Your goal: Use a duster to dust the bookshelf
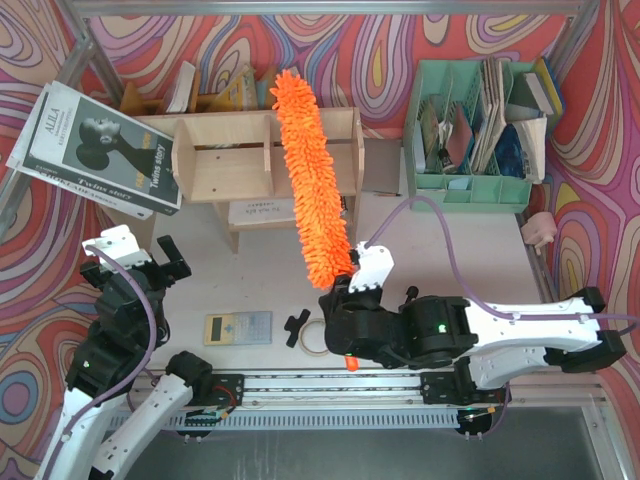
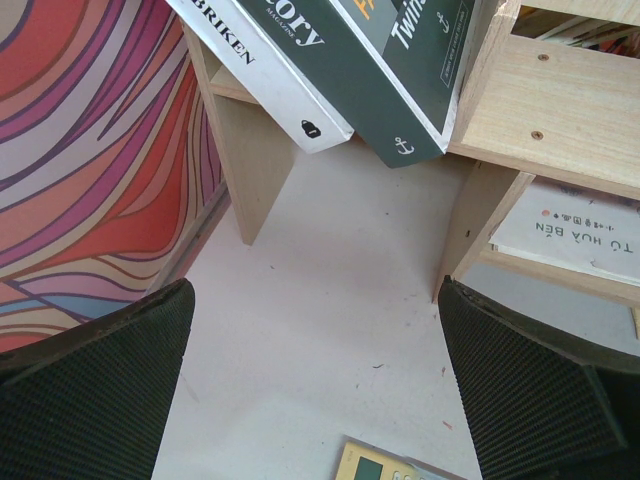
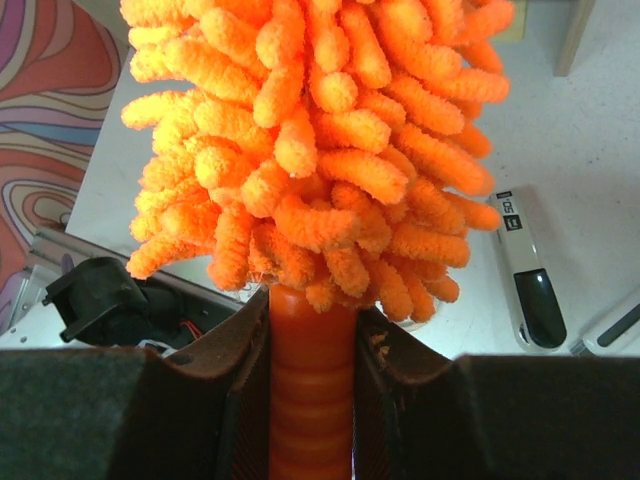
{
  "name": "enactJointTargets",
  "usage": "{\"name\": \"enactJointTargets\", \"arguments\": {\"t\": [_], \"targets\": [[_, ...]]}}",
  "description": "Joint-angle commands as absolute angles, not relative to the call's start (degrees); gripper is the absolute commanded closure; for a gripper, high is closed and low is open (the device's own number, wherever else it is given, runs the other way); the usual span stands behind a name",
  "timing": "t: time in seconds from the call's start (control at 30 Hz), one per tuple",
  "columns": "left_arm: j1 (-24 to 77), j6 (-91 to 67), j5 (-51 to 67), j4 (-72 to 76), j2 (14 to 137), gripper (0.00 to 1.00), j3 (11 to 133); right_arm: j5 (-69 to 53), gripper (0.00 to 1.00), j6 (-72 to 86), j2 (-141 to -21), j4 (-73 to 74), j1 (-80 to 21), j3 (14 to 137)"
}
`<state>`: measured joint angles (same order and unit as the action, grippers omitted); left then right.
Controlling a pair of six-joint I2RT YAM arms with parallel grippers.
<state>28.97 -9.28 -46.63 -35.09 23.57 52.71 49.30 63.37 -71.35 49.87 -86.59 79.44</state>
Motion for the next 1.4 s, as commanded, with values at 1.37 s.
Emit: {"name": "enactJointTargets", "arguments": {"t": [1.37], "targets": [[28.7,-9.8,-47.0,-35.7,23.1,0.02,53.1,56.8,1.0,57.8,-59.4,59.4,-76.8,76.5]]}}
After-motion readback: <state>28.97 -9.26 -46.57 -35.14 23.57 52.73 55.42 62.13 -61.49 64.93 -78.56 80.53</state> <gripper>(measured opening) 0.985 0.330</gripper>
